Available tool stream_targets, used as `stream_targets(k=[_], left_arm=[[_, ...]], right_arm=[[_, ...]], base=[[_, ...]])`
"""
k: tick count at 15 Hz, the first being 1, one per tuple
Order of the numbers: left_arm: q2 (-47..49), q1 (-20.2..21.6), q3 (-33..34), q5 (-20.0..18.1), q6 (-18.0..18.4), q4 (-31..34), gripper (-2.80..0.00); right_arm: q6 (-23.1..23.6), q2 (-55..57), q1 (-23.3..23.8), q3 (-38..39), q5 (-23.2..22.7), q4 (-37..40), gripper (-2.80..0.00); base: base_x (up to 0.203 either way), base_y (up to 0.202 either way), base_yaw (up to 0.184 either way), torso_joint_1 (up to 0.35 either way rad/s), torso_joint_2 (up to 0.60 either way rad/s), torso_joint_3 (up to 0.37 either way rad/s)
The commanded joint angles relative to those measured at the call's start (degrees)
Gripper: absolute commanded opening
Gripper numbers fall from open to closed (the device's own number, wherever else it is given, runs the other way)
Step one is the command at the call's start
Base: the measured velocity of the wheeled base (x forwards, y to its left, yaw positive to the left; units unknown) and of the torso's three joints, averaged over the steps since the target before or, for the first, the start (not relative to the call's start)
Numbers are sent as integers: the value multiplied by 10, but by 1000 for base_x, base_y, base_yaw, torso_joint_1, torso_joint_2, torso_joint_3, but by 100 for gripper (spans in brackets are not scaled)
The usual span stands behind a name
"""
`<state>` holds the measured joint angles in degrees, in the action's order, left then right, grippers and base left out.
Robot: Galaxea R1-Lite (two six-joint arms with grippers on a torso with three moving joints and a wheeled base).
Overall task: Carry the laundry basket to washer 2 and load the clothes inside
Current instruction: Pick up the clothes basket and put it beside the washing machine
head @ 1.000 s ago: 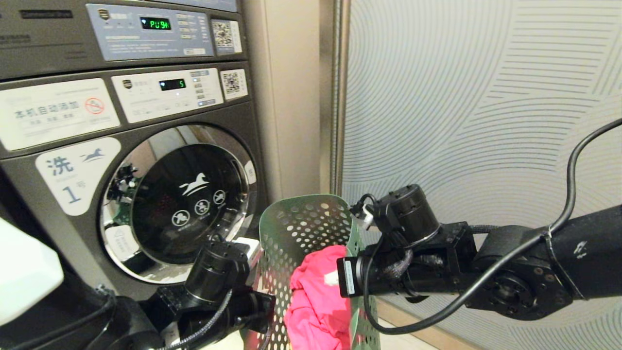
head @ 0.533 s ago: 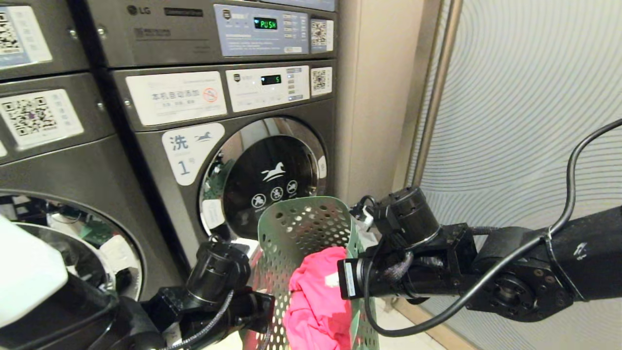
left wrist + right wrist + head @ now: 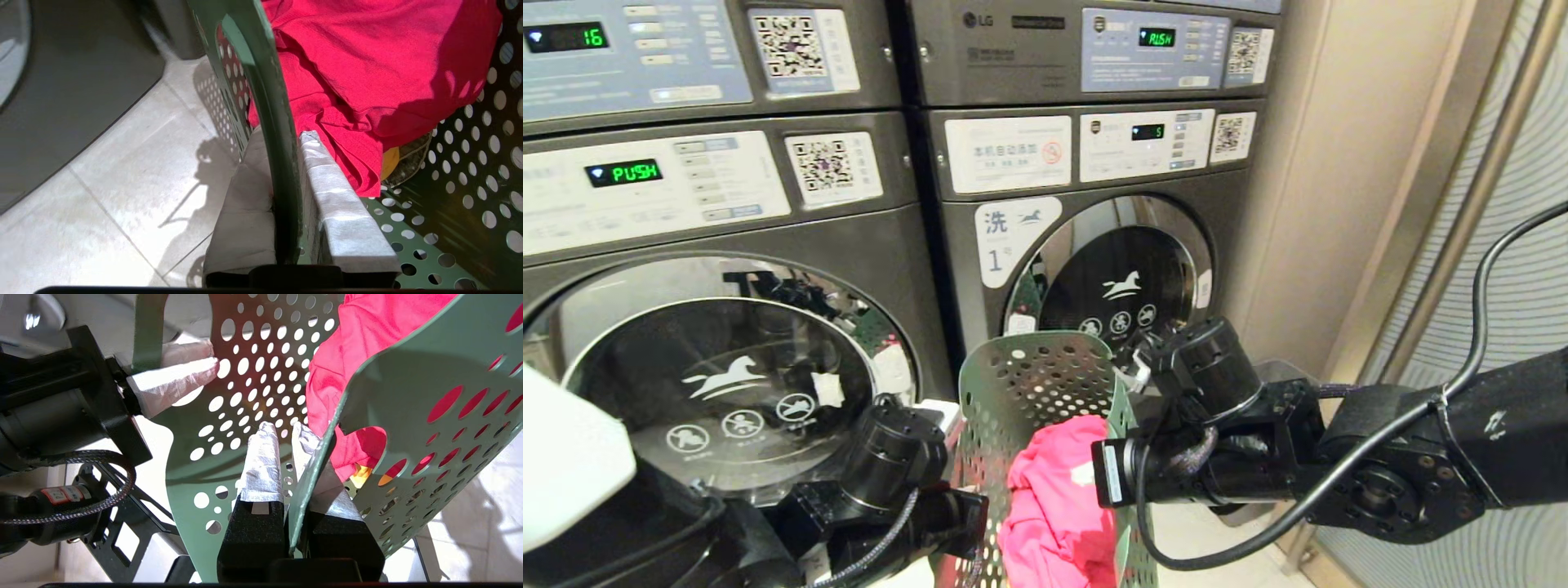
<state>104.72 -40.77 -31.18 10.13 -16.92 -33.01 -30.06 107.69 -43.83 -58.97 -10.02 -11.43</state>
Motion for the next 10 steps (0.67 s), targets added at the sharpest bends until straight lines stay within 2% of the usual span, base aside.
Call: stream_targets(k=[1, 10], left_arm=[[-4, -1, 0, 1, -1, -2, -280], [13, -3, -18, 1, 0, -2, -280]], right_arm=[[-2, 3, 0, 7, -1, -1, -280], [-3, 8, 0, 20, -1, -6, -280]], base=[[3, -6, 176, 2, -2, 6], [0, -8, 178, 3, 2, 2]])
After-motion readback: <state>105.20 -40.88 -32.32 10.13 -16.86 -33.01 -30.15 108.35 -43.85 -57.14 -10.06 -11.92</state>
